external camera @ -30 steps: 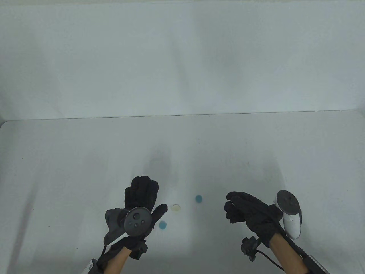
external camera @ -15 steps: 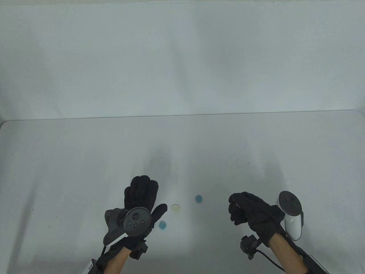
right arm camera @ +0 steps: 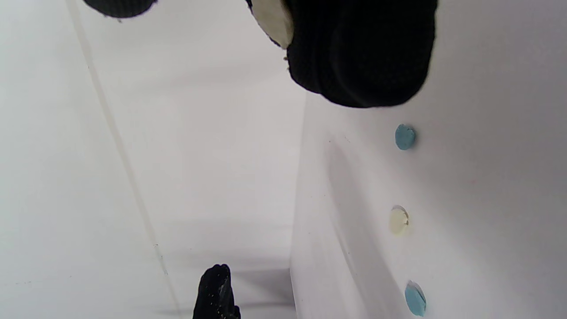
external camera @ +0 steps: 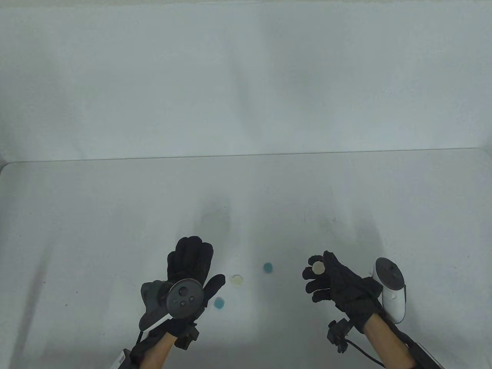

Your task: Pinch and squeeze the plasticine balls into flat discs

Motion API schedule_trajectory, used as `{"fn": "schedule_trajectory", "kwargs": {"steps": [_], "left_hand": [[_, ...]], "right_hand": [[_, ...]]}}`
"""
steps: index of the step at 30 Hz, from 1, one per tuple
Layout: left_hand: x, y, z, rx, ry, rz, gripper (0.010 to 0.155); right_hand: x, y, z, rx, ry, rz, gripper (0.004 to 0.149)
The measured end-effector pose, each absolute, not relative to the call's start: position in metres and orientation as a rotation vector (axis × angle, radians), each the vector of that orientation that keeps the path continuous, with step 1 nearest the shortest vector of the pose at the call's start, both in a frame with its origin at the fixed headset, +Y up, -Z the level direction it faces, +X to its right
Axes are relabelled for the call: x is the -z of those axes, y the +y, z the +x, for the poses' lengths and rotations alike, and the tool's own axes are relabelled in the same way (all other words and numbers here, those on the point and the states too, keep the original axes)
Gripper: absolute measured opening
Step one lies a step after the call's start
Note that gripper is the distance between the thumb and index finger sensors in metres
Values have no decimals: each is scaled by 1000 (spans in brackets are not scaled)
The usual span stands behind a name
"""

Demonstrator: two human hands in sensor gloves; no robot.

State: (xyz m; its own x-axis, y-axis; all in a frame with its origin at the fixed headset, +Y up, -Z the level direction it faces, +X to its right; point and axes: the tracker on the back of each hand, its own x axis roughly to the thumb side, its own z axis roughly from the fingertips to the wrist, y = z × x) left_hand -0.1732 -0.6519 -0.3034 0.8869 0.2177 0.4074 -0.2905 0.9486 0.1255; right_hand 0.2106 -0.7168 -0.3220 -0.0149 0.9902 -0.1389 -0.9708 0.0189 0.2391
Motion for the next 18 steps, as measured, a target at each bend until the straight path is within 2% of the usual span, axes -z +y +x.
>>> {"fn": "schedule_trajectory", "kwargs": {"steps": [3,8,10,12,15,18], "left_hand": [[303,-652,-173,-267,-399,186,77],[303,-652,-173,-265,-401,185,77],[303,-652,-173,-266,-401,186,77],[303,-652,-173,-267,-400,186,77],[303,-652,-173,-266,-401,186,77],[303,-652,-173,-266,-402,185,77]], "right_hand": [[322,-716,211,-1600,281,64,76],[322,-714,212,-1639,249,31,53],[322,-713,212,-1643,246,33,51],[323,-714,211,-1629,265,42,56],[323,-713,211,-1659,242,25,46],[322,-709,212,-1684,202,23,45]]}}
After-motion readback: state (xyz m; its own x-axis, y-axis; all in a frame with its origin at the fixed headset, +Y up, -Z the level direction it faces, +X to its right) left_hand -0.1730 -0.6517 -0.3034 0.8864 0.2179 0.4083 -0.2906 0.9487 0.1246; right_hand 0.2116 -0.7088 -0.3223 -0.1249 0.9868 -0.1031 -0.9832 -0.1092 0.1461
